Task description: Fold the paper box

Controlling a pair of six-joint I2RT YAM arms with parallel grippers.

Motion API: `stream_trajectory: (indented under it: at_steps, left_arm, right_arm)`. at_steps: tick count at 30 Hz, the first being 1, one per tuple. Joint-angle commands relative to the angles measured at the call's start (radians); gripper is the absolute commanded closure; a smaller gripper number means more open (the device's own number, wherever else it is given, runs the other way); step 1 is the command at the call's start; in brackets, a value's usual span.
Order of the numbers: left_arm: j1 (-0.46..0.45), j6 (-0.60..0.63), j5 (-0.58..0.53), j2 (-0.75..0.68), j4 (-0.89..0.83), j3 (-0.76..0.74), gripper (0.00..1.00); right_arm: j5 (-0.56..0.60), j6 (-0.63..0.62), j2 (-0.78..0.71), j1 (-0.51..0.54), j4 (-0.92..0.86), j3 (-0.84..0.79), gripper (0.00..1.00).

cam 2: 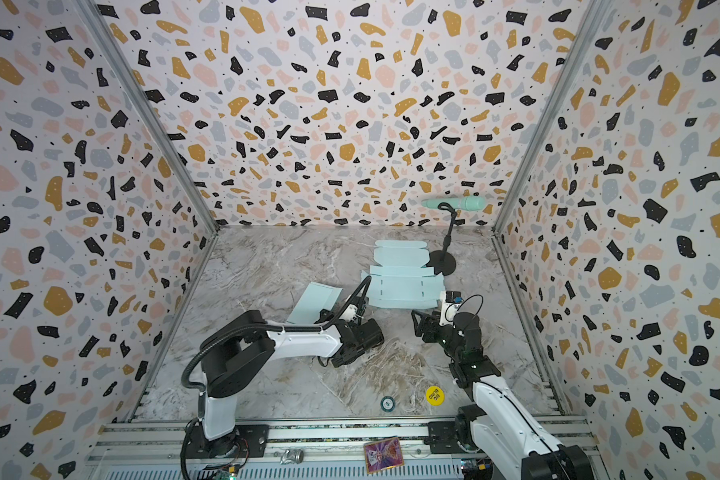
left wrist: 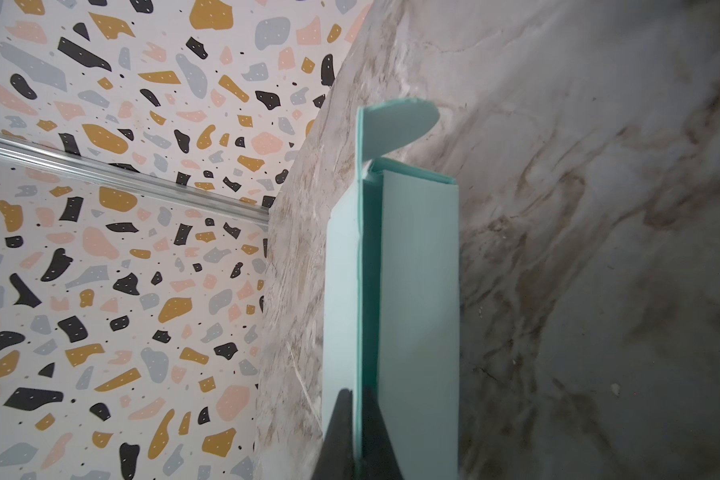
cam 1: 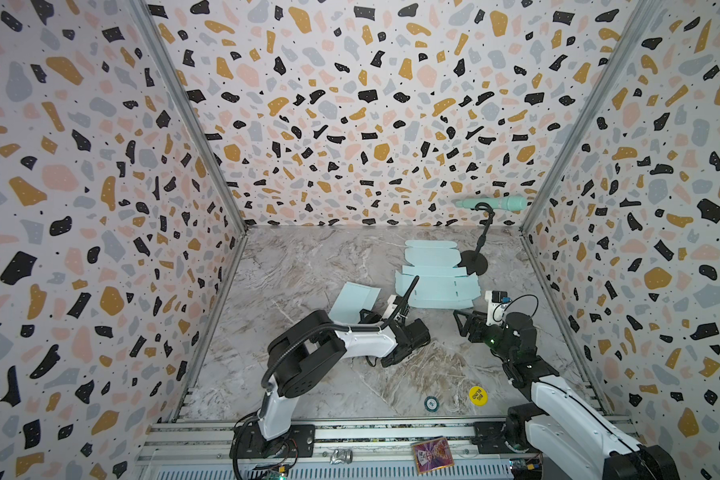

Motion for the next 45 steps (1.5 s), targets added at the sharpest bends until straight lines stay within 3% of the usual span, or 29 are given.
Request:
stream_trajectory:
  at_steps: [1,6,12,16,21,30,35,41,45]
  left_arm:
    - [0.011,0.070,0.109,-0.147,0.045,-0.032,1.00]
    - [0.025,0.231,0.407,-0.399,0.143,-0.107,1.00]
    - [0.042,0.393,0.706,-0.546,0.152,-0.152,1.00]
    - [0.044,0.473,0.828,-0.617,0.204,-0.206,1.00]
    - [0.058,0.527,0.941,-0.631,0.229,-0.215,1.00]
    - [0.058,0.543,0.984,-0.558,0.245,-0.214,1.00]
    - [0.058,0.546,1.007,-0.543,0.276,-0.223,1.00]
    - [0.059,0.548,1.023,-0.506,0.311,-0.221,1.00]
    - [0.059,0.536,1.040,-0.487,0.344,-0.216,1.00]
  right_arm:
    - [-0.015,-0.045,-0.027,0.023,-0.014,0.032,0.24]
    - [0.019,-0.151,-0.030,0.182,0.012,0.063,0.24]
    - [-0.020,-0.293,-0.011,0.347,0.141,0.060,0.23]
    - [-0.062,-0.349,0.026,0.399,0.172,0.080,0.22]
    - [-0.092,-0.305,0.044,0.401,0.214,0.097,0.21]
    - [-0.034,-0.391,0.177,0.402,0.129,0.188,0.25]
    - [-0.034,-0.410,0.251,0.403,0.129,0.198,0.35]
    - [-0.071,-0.390,0.300,0.409,0.172,0.174,0.35]
    - [-0.032,-0.363,0.359,0.412,0.158,0.192,0.35]
